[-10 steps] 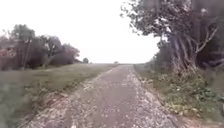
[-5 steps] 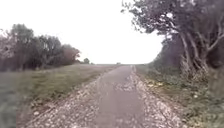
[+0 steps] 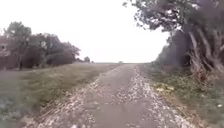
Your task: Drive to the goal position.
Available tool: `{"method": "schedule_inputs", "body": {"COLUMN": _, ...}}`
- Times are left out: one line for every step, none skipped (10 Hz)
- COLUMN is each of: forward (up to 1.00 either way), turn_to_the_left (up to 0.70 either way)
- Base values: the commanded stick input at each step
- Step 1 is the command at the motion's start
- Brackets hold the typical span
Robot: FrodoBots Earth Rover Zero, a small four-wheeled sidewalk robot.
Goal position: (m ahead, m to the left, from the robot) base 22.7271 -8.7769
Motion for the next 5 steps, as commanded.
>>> {"method": "schedule_inputs", "body": {"forward": 1.00, "turn_to_the_left": -0.25}}
{"method": "schedule_inputs", "body": {"forward": 1.00, "turn_to_the_left": -0.35}}
{"method": "schedule_inputs", "body": {"forward": 1.00, "turn_to_the_left": -0.23}}
{"method": "schedule_inputs", "body": {"forward": 1.00, "turn_to_the_left": -0.09}}
{"method": "schedule_inputs", "body": {"forward": 1.00, "turn_to_the_left": -0.06}}
